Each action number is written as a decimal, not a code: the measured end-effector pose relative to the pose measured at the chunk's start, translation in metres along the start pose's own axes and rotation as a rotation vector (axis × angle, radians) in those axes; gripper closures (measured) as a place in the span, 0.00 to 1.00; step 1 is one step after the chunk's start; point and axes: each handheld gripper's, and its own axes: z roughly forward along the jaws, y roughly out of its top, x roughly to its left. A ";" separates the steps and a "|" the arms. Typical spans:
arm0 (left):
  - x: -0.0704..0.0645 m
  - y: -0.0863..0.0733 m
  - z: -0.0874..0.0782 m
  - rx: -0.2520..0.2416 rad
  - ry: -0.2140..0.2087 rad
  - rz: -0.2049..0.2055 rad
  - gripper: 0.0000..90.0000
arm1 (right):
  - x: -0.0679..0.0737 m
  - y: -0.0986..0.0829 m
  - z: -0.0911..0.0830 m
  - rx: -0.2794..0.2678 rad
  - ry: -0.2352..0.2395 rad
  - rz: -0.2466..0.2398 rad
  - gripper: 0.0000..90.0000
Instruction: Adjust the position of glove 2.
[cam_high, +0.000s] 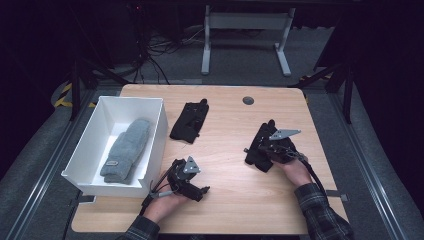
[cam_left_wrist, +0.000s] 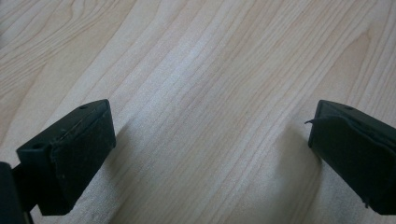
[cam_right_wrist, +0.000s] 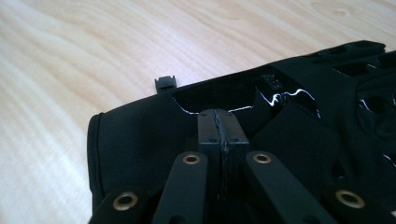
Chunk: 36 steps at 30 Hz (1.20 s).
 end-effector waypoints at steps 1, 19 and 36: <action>0.000 0.000 0.000 0.000 0.000 0.000 0.01 | 0.002 -0.001 -0.002 0.002 0.004 -0.006 1.00; 0.000 0.000 -0.001 0.002 -0.004 0.003 0.01 | 0.031 -0.028 -0.032 0.040 0.092 -0.051 1.00; 0.000 0.000 0.000 0.002 -0.004 0.000 0.01 | 0.039 -0.027 -0.054 -0.028 0.099 -0.071 1.00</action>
